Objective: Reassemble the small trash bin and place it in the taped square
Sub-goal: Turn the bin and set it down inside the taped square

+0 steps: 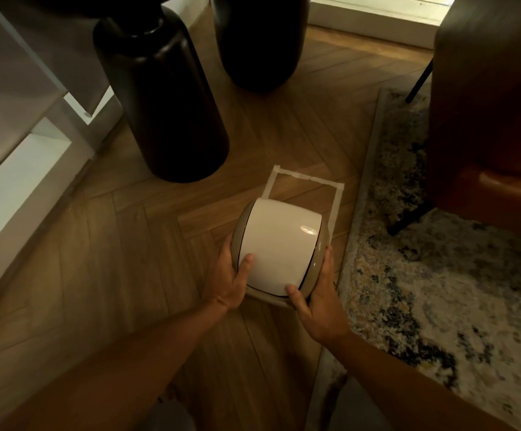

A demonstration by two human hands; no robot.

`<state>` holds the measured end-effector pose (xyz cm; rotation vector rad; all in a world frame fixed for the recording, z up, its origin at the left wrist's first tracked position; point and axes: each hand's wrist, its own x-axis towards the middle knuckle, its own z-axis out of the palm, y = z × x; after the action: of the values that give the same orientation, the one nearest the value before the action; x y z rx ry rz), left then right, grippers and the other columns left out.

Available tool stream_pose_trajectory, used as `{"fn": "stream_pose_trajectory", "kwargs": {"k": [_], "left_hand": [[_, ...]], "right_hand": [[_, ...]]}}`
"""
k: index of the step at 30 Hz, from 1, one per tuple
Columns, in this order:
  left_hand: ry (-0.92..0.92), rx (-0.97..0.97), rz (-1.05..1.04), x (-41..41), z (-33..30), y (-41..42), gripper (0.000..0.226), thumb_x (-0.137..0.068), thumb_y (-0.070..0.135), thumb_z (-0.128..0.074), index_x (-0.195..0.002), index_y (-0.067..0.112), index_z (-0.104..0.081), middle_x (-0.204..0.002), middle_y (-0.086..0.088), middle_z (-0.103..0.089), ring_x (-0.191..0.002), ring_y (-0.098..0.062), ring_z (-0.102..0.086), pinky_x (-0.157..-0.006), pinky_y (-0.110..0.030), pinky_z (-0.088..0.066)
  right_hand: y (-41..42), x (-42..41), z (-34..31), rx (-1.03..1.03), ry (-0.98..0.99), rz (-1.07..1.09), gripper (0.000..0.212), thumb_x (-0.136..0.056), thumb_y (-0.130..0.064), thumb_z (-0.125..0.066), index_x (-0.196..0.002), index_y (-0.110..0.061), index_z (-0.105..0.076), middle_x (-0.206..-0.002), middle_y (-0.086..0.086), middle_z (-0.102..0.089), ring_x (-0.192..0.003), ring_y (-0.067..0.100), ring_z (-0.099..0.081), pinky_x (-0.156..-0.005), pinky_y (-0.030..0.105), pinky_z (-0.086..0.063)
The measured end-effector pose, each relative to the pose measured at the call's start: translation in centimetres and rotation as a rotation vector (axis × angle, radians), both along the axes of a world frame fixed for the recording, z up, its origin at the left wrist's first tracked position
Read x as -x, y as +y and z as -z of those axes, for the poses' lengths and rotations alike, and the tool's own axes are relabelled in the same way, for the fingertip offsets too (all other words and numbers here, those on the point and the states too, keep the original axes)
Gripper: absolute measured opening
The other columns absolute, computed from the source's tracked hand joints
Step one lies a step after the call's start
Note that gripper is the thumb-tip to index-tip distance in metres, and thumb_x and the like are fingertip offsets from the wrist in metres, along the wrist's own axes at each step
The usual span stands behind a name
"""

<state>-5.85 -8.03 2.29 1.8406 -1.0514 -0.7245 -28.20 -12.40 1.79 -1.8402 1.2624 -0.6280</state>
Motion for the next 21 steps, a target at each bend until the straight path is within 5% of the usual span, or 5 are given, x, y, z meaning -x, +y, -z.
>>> {"fn": "stream_pose_trajectory", "kwargs": {"k": [3, 14, 21], "left_hand": [[-0.032, 0.007, 0.023, -0.4, 0.2, -0.4, 0.083, -0.091, 0.077, -0.047, -0.155, 0.027, -0.035, -0.143, 0.011, -0.055, -0.125, 0.006, -0.053, -0.105, -0.034, -0.051], [-0.093, 0.071, 0.030, -0.8, 2.4, -4.1, 0.087, -0.091, 0.073, -0.052, -0.158, 0.022, -0.031, -0.150, -0.004, -0.051, -0.135, -0.020, -0.053, -0.106, -0.050, -0.050], [-0.088, 0.084, 0.005, -0.8, 2.9, -5.7, 0.093, -0.090, 0.077, -0.048, -0.159, 0.017, -0.029, -0.154, -0.007, -0.047, -0.141, -0.021, -0.048, -0.111, -0.050, -0.046]], "right_hand": [[-0.6, 0.0, 0.0, 0.002, -0.005, -0.002, 0.111, -0.093, -0.067, -0.062, -0.165, -0.033, 0.015, -0.176, -0.008, 0.004, -0.161, 0.015, -0.008, -0.124, 0.057, -0.026], [-6.9, 0.8, -0.2, 0.052, 0.028, -0.189, 0.121, -0.089, -0.058, -0.073, -0.166, -0.017, 0.012, -0.176, 0.006, 0.000, -0.161, 0.025, -0.014, -0.120, 0.056, -0.034], [-9.9, 0.5, 0.3, 0.061, -0.012, -0.220, 0.123, -0.086, -0.063, -0.074, -0.166, -0.028, 0.012, -0.174, -0.001, -0.016, -0.157, 0.020, -0.027, -0.117, 0.055, -0.040]]}}
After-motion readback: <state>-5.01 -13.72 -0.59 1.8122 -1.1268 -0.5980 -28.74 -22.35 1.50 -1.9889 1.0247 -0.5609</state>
